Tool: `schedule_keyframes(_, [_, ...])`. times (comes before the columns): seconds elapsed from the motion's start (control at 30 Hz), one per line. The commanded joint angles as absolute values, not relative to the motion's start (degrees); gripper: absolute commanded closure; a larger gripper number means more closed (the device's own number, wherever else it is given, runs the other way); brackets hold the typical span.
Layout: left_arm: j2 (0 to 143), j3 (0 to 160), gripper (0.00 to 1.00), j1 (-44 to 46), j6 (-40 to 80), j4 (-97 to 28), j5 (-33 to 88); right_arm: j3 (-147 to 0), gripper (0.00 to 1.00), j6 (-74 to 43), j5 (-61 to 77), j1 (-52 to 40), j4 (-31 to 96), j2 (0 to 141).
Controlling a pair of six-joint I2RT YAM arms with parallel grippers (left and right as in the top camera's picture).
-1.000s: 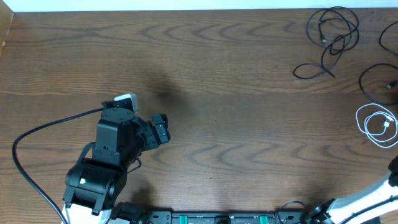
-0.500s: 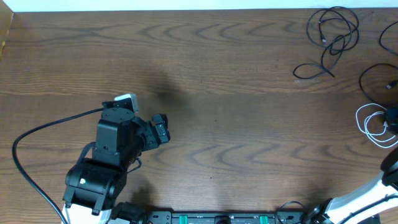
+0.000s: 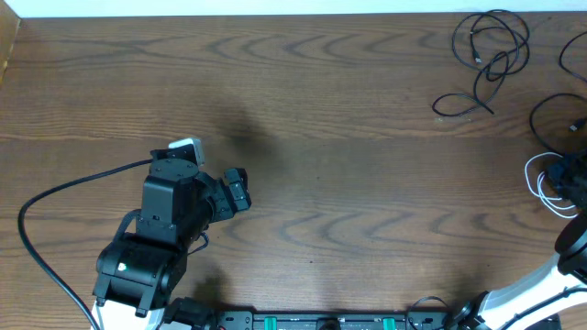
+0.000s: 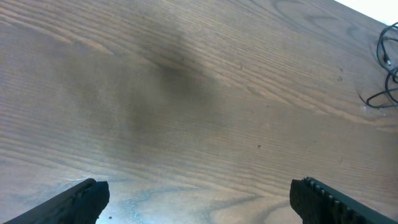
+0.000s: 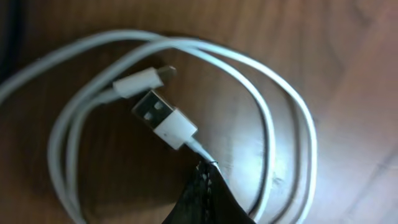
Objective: Untangle cables
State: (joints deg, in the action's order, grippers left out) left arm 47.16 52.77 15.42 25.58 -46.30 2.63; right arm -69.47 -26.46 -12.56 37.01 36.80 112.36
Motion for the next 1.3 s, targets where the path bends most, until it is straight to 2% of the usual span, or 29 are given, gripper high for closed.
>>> schedule_keyframes(0.0, [47.1, 53.1, 0.02, 15.2, 25.1, -46.5, 1.9, -64.6, 0.99, -26.2, -7.6, 35.0, 39.2, 113.6])
schedule_keyframes(0.27, [47.1, 53.1, 0.02, 15.2, 25.1, -46.5, 1.9, -61.5, 0.99, -27.8, -5.4, 32.9, 40.6, 112.6])
schedule_keyframes(0.6, [47.1, 53.1, 0.02, 15.2, 25.1, -46.5, 1.9, -61.5, 0.99, -27.8, -3.5, 32.6, 46.4, 104.5])
schedule_keyframes(0.77, [47.1, 53.1, 0.02, 15.2, 25.1, -46.5, 1.9, -63.2, 0.99, -27.8, -3.4, 32.6, 43.0, 96.0])
schedule_keyframes(0.9, [47.1, 53.1, 0.02, 15.2, 25.1, -46.5, 1.9, -68.7, 0.98, -27.8, -3.4, 32.5, 42.8, 82.0])
schedule_keyframes(1.0, [47.1, 53.1, 0.02, 15.2, 25.1, -46.5, 1.9, -72.0, 0.95, -27.8, -0.6, 32.5, 39.2, 74.0])
schedule_keyframes(1.1, [47.1, 53.1, 0.02, 15.2, 25.1, -46.5, 1.9, -72.8, 0.91, -27.8, 5.3, 32.5, 29.4, 66.2])
schedule_keyframes(1.27, [47.1, 53.1, 0.02, 15.2, 25.1, -46.5, 1.9, -72.8, 0.94, -27.8, 13.5, 31.9, 15.2, 58.6])
